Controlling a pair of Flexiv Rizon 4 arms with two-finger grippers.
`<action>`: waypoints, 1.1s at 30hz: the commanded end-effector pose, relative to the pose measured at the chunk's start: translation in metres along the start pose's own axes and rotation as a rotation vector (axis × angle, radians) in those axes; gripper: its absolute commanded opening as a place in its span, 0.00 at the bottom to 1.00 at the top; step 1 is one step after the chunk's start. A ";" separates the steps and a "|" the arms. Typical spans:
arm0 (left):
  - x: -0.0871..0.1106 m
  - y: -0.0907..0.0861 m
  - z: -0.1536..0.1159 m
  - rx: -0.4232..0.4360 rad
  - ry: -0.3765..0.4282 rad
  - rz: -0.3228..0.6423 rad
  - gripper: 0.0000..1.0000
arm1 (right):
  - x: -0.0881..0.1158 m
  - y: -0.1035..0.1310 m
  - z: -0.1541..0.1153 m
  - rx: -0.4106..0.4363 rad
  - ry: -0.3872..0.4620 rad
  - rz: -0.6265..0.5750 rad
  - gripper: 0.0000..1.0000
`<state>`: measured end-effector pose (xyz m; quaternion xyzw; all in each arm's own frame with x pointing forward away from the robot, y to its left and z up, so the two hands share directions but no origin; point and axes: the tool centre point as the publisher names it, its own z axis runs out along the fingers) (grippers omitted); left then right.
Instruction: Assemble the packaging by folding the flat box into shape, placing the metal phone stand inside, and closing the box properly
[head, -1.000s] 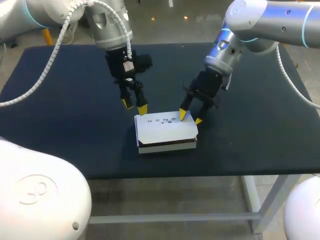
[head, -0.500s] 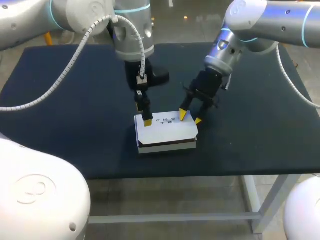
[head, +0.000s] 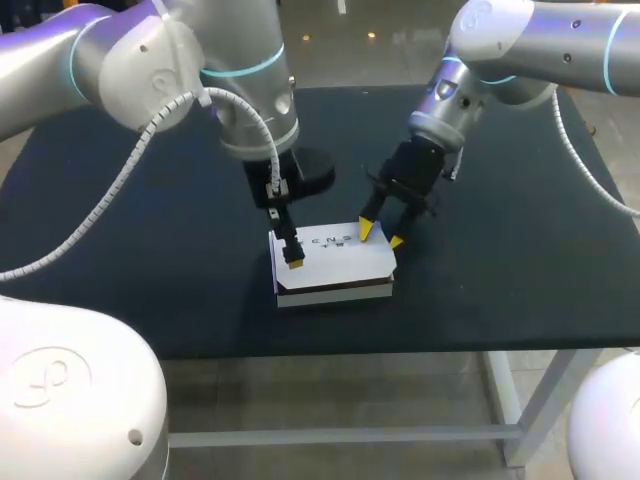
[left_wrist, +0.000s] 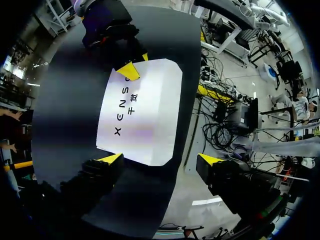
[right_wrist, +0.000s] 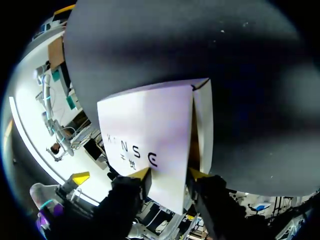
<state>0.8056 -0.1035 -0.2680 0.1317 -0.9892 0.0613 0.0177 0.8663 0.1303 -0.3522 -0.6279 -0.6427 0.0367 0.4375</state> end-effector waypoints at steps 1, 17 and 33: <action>0.000 0.001 0.003 -0.041 -0.103 -0.011 1.00 | 0.000 0.002 -0.001 0.007 -0.001 0.000 0.50; 0.005 -0.007 0.033 0.012 -0.153 0.074 1.00 | 0.000 0.002 -0.001 0.007 -0.001 0.000 0.49; -0.011 -0.017 0.053 0.019 -0.145 0.078 0.58 | 0.000 0.002 -0.001 0.007 -0.001 0.000 0.48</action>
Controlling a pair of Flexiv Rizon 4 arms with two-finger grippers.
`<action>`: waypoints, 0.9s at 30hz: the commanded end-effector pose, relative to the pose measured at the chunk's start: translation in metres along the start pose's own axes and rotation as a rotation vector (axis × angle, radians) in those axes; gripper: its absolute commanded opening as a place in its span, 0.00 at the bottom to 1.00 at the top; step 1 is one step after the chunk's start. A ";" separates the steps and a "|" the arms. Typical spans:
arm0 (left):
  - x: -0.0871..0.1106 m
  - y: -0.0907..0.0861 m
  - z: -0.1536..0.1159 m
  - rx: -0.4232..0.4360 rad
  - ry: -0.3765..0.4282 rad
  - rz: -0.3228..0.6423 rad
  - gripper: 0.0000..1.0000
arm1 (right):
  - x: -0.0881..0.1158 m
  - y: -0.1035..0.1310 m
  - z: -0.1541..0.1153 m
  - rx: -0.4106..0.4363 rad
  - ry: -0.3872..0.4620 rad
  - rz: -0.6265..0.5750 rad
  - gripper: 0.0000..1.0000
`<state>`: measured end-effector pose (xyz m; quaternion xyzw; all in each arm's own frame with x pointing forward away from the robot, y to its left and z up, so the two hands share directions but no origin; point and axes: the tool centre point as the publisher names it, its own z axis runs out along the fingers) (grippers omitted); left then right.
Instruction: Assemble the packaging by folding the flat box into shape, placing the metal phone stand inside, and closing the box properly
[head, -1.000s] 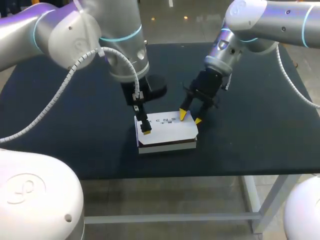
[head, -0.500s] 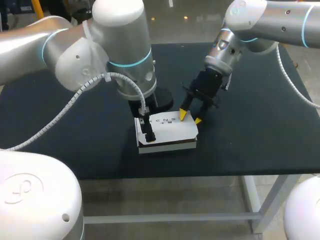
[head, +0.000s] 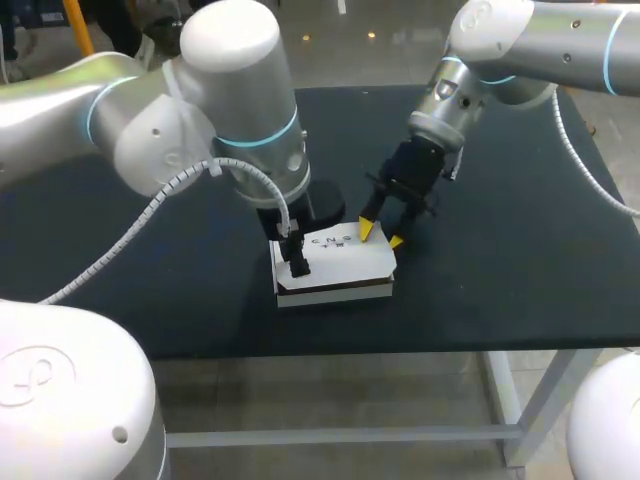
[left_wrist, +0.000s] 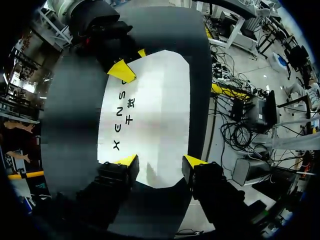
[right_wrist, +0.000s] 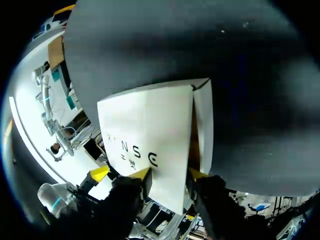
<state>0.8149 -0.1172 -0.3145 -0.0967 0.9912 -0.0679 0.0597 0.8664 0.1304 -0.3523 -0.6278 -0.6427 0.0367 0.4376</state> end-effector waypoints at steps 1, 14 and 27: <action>-0.003 -0.007 0.007 -0.017 0.000 -0.002 0.59 | 0.000 0.002 -0.001 0.007 -0.002 0.000 0.48; -0.007 -0.005 0.016 -0.026 -0.027 -0.014 0.64 | 0.000 0.002 -0.001 0.007 -0.002 0.000 0.48; -0.006 -0.008 0.025 -0.024 -0.094 -0.012 0.69 | 0.000 0.002 -0.001 0.007 -0.002 0.000 0.47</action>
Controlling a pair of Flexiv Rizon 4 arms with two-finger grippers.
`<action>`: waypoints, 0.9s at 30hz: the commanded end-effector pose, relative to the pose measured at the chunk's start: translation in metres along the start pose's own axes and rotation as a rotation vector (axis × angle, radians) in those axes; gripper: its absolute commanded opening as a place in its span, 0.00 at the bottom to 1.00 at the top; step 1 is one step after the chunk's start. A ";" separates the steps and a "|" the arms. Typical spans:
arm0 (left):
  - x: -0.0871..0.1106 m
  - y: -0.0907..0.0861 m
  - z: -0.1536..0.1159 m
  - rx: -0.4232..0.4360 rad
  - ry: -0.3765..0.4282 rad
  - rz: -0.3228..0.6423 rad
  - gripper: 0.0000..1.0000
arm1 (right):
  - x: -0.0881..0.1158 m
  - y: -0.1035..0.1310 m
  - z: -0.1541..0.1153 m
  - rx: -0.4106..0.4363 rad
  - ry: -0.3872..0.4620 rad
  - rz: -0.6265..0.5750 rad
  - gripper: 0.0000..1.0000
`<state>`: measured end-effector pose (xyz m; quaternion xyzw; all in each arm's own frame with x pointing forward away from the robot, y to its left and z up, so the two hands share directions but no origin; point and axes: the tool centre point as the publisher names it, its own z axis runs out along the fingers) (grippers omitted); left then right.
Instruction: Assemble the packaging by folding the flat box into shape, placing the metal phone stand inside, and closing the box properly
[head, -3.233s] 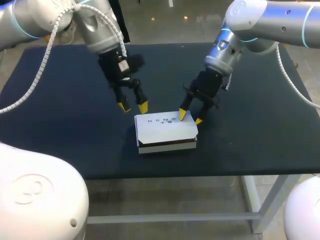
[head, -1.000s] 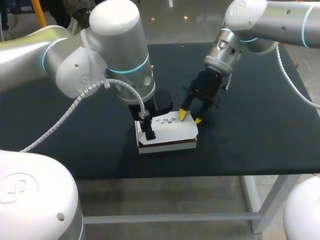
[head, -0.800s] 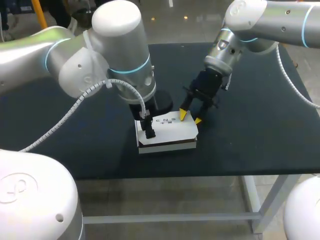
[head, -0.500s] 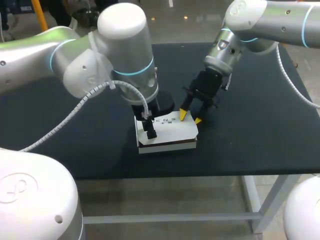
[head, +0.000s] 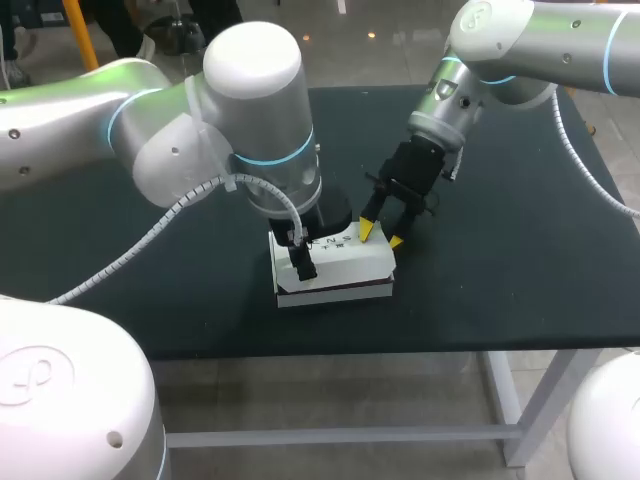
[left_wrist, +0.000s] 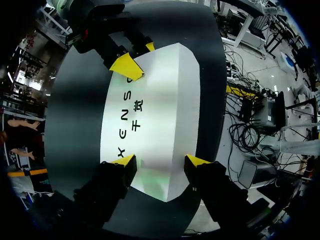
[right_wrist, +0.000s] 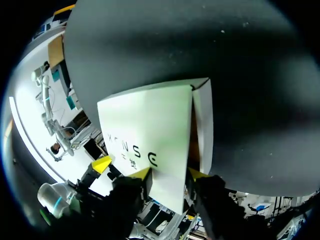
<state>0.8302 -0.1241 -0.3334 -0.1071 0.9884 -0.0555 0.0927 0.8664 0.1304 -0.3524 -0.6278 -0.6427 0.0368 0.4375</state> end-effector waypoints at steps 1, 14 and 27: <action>0.006 -0.002 0.003 -0.005 -0.025 0.005 0.70 | 0.000 0.002 -0.001 0.007 -0.001 -0.001 0.47; 0.001 -0.003 0.006 0.010 -0.080 0.009 0.70 | 0.000 0.002 -0.001 0.007 -0.001 -0.001 0.47; -0.003 -0.007 0.013 -0.013 -0.191 -0.032 0.54 | 0.000 0.002 -0.001 0.007 -0.001 -0.001 0.47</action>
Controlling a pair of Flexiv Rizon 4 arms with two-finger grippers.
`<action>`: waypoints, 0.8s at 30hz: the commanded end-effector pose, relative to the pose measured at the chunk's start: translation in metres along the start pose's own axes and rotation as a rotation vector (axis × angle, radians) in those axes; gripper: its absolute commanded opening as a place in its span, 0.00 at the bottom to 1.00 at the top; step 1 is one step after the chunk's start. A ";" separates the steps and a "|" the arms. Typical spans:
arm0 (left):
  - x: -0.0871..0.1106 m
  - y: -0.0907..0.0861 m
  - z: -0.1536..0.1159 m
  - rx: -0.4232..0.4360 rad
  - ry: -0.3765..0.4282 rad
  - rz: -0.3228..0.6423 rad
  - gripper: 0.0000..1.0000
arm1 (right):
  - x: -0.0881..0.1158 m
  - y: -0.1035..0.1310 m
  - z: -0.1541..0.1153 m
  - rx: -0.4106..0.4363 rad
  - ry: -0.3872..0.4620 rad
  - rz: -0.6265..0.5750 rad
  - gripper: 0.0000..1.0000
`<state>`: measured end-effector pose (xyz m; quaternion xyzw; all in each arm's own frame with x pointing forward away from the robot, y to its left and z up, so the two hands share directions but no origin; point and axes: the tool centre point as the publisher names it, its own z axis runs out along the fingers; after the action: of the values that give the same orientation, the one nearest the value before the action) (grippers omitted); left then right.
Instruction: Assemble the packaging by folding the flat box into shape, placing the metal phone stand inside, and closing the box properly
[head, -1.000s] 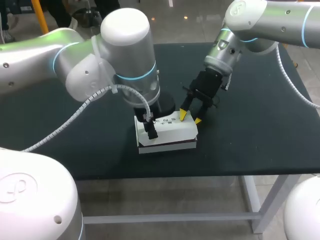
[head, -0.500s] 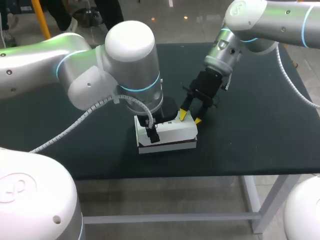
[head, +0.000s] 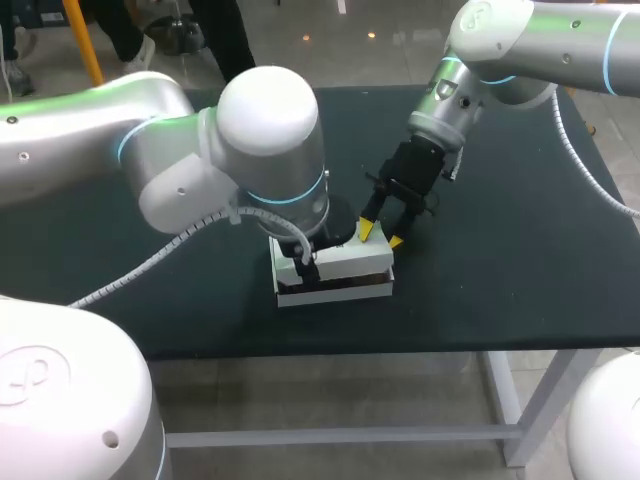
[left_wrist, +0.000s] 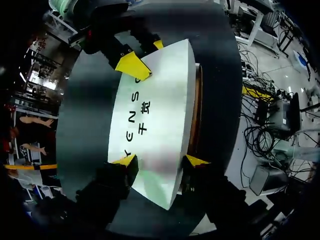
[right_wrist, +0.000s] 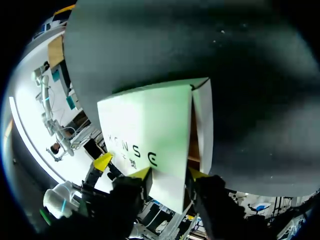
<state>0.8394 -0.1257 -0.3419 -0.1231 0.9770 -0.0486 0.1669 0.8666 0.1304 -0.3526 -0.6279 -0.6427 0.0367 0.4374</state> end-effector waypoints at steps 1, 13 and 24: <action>0.005 -0.005 0.003 -0.020 -0.047 -0.015 0.49 | 0.000 0.002 -0.001 0.007 -0.001 -0.001 0.47; 0.011 -0.005 0.006 -0.026 -0.092 -0.003 0.37 | 0.000 0.001 -0.001 0.006 -0.003 0.000 0.49; 0.013 0.000 0.008 -0.023 -0.102 0.015 0.40 | -0.001 -0.003 -0.001 -0.001 -0.018 0.003 0.56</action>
<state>0.8326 -0.1290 -0.3512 -0.1194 0.9694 -0.0301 0.2125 0.8654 0.1282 -0.3538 -0.6283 -0.6453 0.0424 0.4325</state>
